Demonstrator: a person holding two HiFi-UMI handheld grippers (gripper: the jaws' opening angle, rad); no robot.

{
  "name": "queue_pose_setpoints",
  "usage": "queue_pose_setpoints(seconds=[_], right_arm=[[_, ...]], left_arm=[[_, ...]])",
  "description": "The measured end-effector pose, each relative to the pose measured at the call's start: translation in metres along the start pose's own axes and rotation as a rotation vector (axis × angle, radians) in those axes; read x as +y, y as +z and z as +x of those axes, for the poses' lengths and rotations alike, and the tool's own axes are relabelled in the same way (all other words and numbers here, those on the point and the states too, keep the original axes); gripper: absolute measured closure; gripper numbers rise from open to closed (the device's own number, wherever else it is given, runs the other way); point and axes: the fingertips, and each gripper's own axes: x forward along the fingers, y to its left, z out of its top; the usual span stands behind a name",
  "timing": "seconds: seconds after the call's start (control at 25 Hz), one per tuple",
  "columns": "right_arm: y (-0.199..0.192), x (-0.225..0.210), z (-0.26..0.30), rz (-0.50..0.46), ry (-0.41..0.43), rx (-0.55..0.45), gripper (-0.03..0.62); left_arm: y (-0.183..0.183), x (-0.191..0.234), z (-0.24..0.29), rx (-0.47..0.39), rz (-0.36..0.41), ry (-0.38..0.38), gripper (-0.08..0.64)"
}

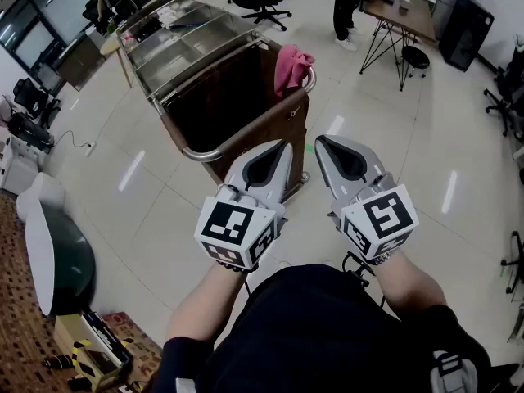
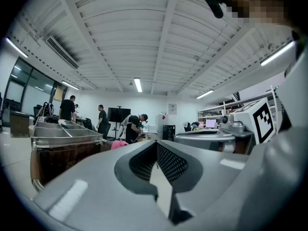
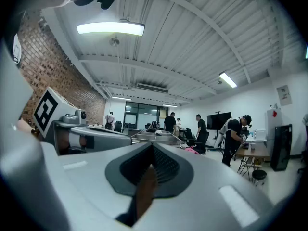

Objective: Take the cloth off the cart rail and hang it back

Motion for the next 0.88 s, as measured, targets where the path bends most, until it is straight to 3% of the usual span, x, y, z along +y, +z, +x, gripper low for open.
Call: queue_pose_setpoints(seconds=[0.36, 0.56, 0.88], right_arm=[[-0.001, 0.008, 0.044, 0.0, -0.032, -0.002, 0.583], [-0.009, -0.016, 0.063, 0.018, -0.047, 0.011, 0.529], [-0.027, -0.078, 0.11, 0.029, -0.03, 0.047, 0.495]], left_arm=[[0.01, 0.043, -0.002, 0.004, -0.002, -0.031, 0.557], [0.014, 0.056, 0.021, 0.003, -0.016, -0.042, 0.557], [0.013, 0.087, 0.088, 0.032, -0.021, -0.025, 0.558]])
